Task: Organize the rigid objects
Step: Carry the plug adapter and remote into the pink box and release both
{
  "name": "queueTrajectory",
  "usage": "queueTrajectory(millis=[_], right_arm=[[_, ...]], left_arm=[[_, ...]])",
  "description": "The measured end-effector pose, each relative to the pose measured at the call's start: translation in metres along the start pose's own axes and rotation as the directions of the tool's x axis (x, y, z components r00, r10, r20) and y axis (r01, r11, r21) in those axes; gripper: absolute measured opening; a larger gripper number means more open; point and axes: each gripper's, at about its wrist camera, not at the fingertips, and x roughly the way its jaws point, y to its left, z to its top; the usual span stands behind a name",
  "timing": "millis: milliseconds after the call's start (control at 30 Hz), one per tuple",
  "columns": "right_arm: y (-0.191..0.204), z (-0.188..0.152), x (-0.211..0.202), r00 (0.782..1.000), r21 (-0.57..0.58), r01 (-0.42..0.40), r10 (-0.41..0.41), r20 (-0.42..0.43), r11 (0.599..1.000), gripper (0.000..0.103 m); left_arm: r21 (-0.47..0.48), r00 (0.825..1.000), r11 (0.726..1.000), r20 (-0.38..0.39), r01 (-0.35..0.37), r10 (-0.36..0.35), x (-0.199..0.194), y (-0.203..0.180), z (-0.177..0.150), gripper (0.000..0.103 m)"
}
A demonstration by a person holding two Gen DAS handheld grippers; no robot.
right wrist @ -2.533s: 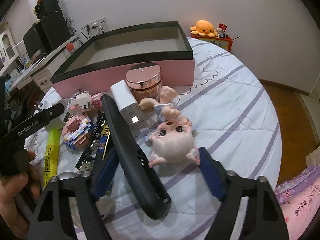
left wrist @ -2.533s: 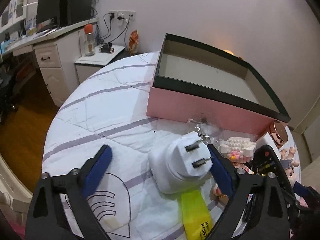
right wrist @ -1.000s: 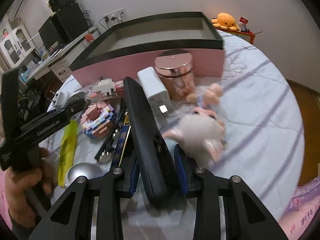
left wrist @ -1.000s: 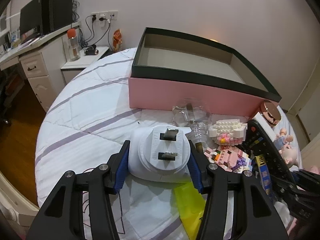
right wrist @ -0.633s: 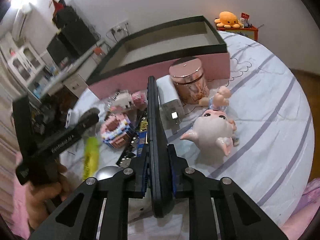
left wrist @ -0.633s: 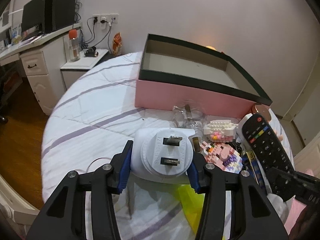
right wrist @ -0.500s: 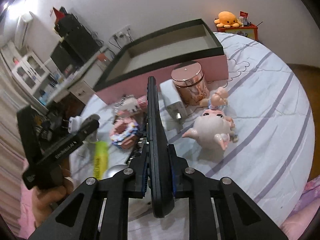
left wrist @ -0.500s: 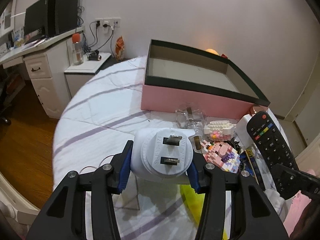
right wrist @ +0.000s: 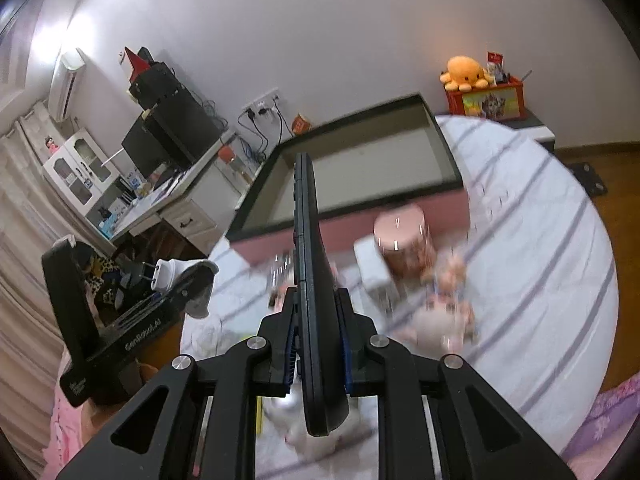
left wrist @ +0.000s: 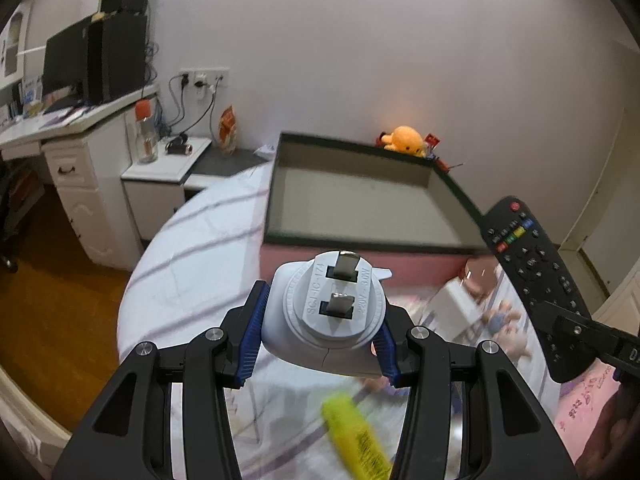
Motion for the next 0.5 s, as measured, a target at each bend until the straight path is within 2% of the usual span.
queueTrajectory(millis=[167, 300, 500], right_arm=[[-0.005, 0.041, 0.014, 0.999, -0.017, 0.026, -0.026, 0.032, 1.0, 0.017], [-0.014, 0.071, 0.035, 0.995, -0.029, 0.09, -0.089, 0.04, 0.995, 0.017], [-0.028, 0.099, 0.08, 0.992, -0.017, 0.123, -0.124, -0.018, 0.992, 0.017]], left_arm=[[0.025, 1.0, 1.0, 0.025, 0.015, -0.016, 0.022, -0.019, 0.038, 0.048], [0.027, 0.999, 0.999, 0.018, 0.034, -0.035, 0.053, -0.032, 0.065, 0.048], [0.038, 0.999, 0.999, -0.004, 0.037, -0.037, 0.102, -0.042, 0.094, 0.048]])
